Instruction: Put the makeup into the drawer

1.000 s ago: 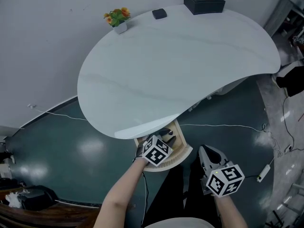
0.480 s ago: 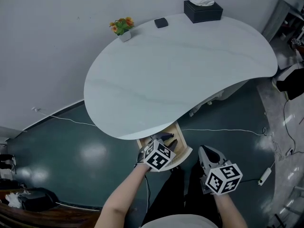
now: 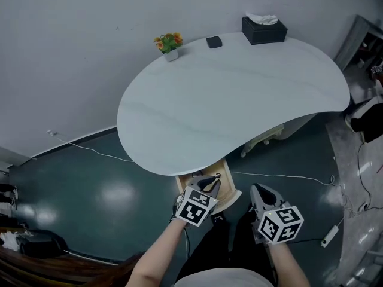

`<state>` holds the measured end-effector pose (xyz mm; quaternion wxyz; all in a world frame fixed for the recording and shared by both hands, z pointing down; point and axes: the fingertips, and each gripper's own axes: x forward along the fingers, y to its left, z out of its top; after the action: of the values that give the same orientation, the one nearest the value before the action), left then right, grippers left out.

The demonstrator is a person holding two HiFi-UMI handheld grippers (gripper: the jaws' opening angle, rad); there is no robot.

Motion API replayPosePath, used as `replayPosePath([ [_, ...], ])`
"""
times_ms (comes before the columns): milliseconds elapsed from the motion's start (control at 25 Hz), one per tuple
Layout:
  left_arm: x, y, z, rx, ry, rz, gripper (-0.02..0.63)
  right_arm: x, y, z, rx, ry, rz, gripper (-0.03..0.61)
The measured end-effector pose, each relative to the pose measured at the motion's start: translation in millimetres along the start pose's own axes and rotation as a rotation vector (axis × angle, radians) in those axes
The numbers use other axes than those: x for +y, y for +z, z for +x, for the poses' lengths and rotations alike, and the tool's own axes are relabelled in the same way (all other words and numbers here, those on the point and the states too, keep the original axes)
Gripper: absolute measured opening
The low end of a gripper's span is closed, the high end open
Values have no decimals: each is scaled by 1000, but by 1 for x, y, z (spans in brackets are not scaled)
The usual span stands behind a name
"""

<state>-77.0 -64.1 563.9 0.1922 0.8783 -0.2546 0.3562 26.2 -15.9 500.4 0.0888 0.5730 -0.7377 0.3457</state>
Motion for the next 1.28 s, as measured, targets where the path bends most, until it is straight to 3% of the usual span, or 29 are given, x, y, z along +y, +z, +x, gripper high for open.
replayPosePath([
  [840,26,22,-98,-233,280,-336,3,20,38,4,12,164,-121,2],
  [1280,39,14,-130,-297,408,-432,3,34,62,9,-10,239,-188,2],
])
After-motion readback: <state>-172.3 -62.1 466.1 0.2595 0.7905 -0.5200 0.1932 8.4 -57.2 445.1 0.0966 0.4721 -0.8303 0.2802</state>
